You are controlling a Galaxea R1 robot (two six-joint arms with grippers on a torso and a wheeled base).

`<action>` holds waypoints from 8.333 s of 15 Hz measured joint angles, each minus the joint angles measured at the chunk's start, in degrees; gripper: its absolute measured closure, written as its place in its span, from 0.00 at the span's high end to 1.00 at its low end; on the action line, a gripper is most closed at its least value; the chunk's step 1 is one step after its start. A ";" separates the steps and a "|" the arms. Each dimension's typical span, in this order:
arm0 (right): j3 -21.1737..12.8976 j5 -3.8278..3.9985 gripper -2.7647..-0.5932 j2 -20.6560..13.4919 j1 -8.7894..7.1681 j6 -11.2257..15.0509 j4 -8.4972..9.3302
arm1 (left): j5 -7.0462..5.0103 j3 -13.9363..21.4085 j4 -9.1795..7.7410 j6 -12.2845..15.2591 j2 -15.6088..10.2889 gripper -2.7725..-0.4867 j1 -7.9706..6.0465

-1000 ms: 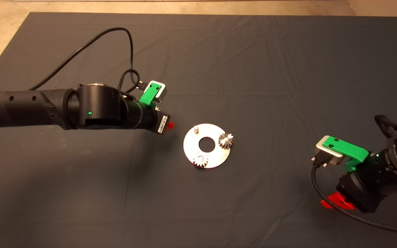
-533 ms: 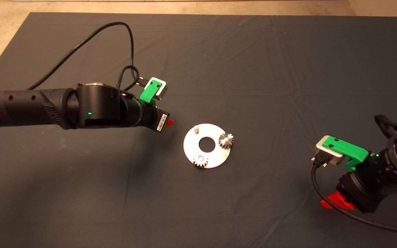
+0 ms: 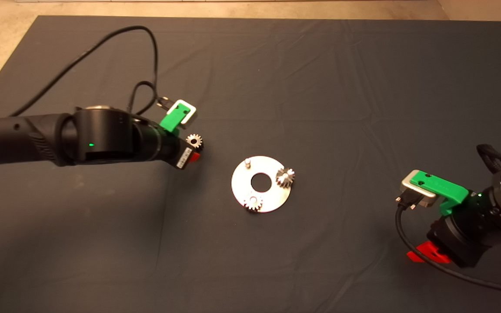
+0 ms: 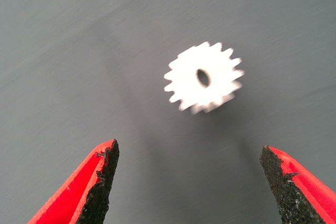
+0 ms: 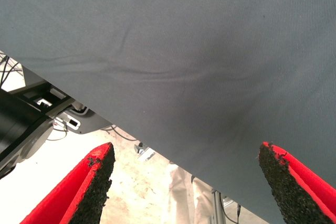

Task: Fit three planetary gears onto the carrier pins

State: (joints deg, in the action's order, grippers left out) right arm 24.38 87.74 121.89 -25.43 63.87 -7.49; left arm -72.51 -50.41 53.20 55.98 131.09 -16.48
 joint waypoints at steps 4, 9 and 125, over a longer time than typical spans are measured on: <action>0.00 0.02 0.66 -0.20 0.00 0.02 0.02 | 1.39 0.02 0.33 -0.15 0.55 0.62 0.80; 0.00 0.00 0.66 -0.30 0.00 0.00 0.55 | 5.18 -0.02 1.27 0.06 0.61 0.62 3.78; 1.37 -0.04 0.66 -9.71 -2.21 -3.37 1.80 | -11.36 5.24 1.56 6.12 20.81 0.12 -1.90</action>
State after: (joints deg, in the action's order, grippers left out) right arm 25.75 87.70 112.18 -27.64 60.50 -5.69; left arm -83.87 -45.17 54.76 62.10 151.89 -18.38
